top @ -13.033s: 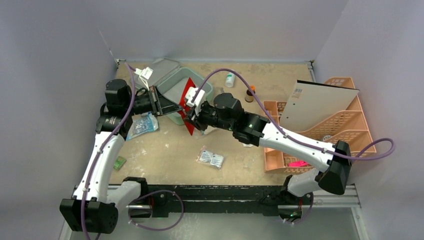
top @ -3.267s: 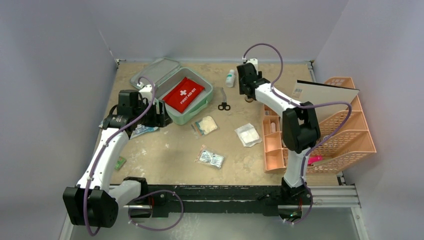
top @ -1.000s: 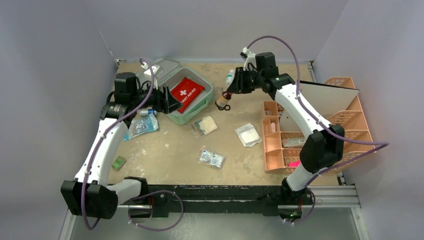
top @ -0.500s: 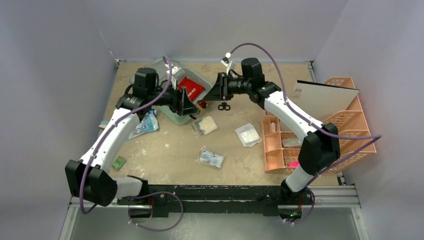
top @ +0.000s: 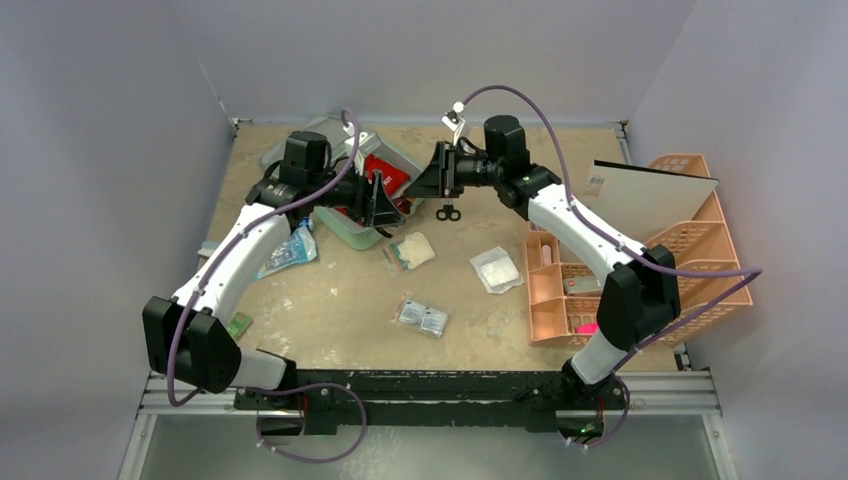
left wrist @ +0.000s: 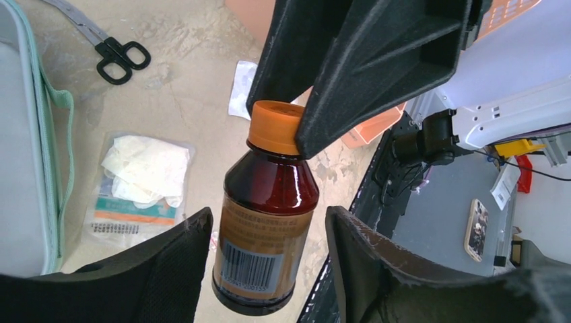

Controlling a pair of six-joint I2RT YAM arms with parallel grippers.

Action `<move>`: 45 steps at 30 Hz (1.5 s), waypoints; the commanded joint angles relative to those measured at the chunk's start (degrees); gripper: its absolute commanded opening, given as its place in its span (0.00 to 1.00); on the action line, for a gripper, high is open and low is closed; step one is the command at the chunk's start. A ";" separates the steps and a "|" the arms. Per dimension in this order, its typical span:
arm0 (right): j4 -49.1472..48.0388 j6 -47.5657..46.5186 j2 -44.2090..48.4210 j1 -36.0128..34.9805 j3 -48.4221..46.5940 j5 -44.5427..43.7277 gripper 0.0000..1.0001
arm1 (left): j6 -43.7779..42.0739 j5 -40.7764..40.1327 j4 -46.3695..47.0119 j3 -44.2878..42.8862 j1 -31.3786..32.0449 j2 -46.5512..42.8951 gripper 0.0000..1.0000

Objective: Organize the medicine kit
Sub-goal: Pick up the pill bottle at the center of the board, then place the pill bottle in the medicine box.

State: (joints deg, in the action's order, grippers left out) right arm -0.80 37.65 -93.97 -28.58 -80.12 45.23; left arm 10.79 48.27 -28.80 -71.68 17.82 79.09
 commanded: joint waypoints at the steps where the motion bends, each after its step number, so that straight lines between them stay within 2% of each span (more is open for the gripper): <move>1: -3.77 1.56 3.27 -0.28 0.14 1.93 0.00 | -2.42 -0.62 -0.60 -3.26 0.45 1.02 0.57; 6: -2.59 1.47 3.11 -0.26 0.34 -0.31 0.00 | -2.52 -2.44 -0.77 -3.29 0.45 1.06 0.43; 10: 0.61 0.38 4.49 -0.34 1.12 -3.08 0.09 | -2.52 -5.34 -0.69 -3.57 0.45 1.58 0.30; 14: 3.89 -0.54 8.32 -0.17 2.34 -10.85 0.37 | -2.90 -7.24 -0.48 -4.53 0.45 2.97 0.28; 20: 9.54 -2.08 14.34 0.01 4.00 -24.23 0.89 | -7.51 -13.36 -3.69 -8.38 0.37 7.25 0.27; 22: 9.42 -1.78 16.68 -0.04 5.58 -27.16 0.98 | -8.68 -16.09 -4.14 -9.77 0.37 8.91 0.26; 26: 8.97 -2.39 20.63 0.01 7.94 -30.40 0.99 | -10.48 -23.59 -2.30 -12.79 0.28 12.54 0.26; 32: 11.73 -5.70 22.96 0.01 7.98 -33.46 0.99 | -12.65 -28.25 -3.33 -21.81 -0.06 21.76 0.26; 38: 11.98 -6.87 24.07 0.01 8.05 -32.14 0.99 | -12.41 -27.56 -3.22 -28.31 -0.79 30.71 0.27; 45: 13.23 -8.58 25.97 -0.03 7.50 -33.88 0.99 | -12.06 -24.57 -1.36 -30.84 -1.21 37.27 0.29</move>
State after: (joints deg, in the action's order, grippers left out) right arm 12.75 31.11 -70.85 -28.75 -71.44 12.91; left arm -0.30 21.08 -33.52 -99.22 17.02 114.67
